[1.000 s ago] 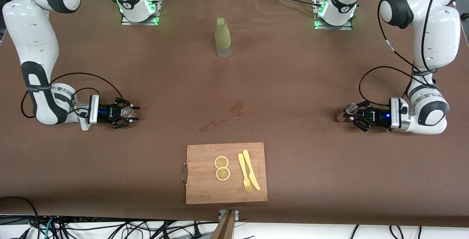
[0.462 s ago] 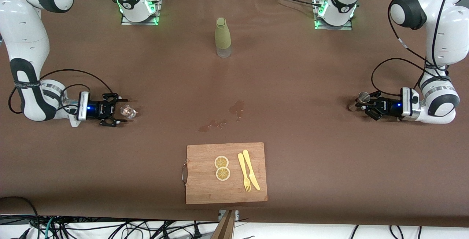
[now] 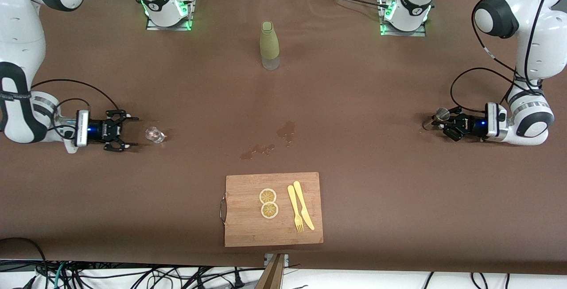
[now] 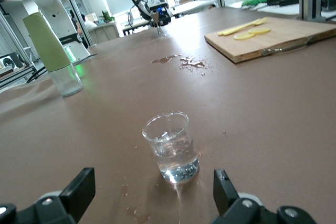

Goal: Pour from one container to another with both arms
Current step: 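Lower the glass onto the table with the right gripper while the left gripper withdraws, then open the right gripper off the glass while the left gripper sets down the jigger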

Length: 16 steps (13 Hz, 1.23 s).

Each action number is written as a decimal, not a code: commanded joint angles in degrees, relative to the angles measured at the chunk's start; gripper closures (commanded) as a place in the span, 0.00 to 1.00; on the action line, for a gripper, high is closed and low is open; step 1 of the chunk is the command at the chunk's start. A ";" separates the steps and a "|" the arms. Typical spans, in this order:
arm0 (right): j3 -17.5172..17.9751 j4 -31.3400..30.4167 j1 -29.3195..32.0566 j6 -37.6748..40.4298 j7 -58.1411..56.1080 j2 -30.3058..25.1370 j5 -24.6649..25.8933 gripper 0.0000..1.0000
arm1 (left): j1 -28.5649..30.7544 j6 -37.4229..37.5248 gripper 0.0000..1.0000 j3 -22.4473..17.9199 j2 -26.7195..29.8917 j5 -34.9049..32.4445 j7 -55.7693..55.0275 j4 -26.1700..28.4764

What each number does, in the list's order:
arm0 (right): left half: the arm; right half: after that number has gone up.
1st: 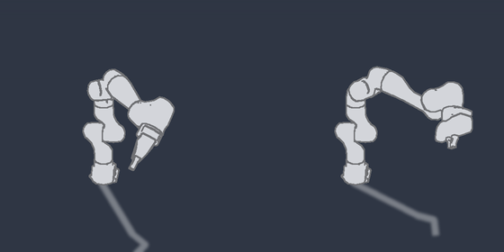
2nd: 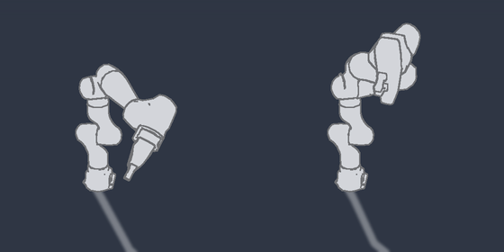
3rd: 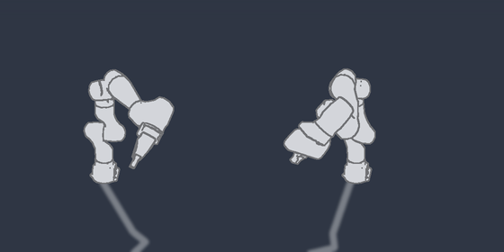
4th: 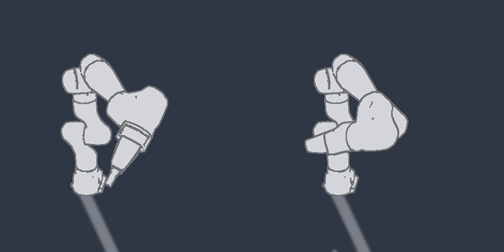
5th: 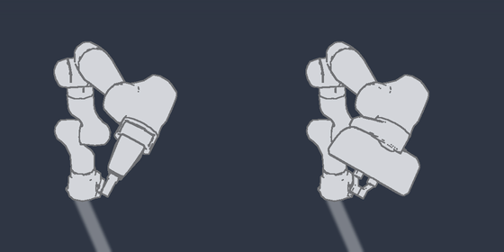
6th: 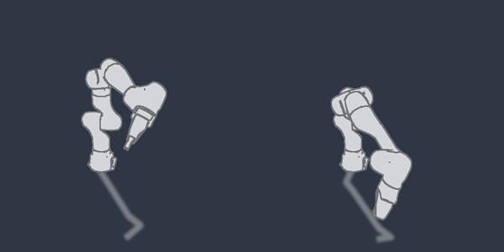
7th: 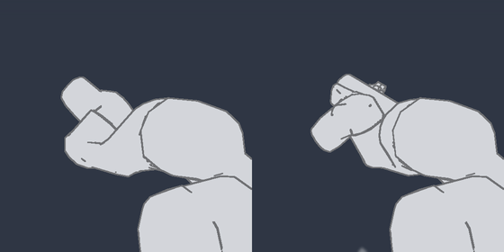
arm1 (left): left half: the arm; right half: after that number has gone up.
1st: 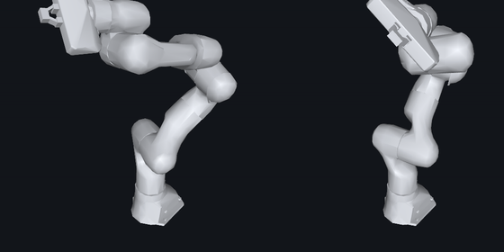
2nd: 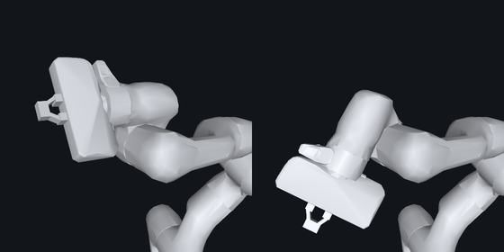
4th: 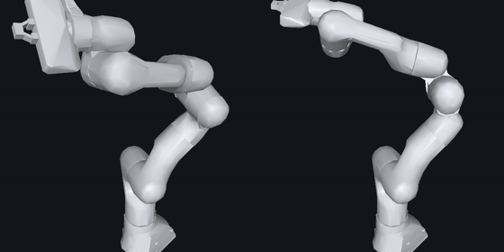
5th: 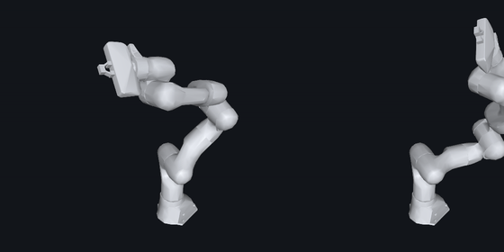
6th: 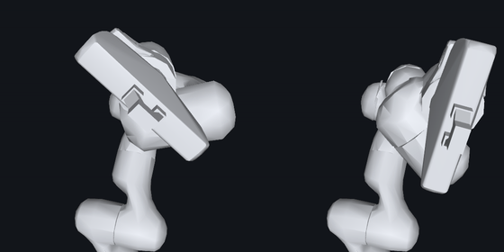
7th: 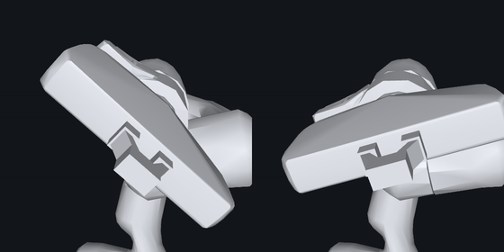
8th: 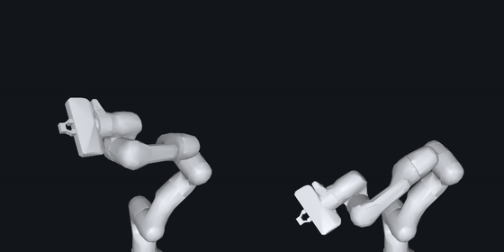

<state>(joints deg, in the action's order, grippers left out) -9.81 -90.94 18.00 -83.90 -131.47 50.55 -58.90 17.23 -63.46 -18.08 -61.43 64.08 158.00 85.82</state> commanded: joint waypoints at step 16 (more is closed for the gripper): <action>-0.38 5.95 -8.58 7.96 77.36 -34.70 39.71 0.00 | -0.26 -5.61 0.00 -3.72 5.96 -12.64 -22.25 -6.17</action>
<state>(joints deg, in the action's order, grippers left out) -10.04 -83.82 11.11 -76.10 -62.48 21.03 -24.22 17.28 -67.91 -21.71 -59.74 57.09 144.20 81.96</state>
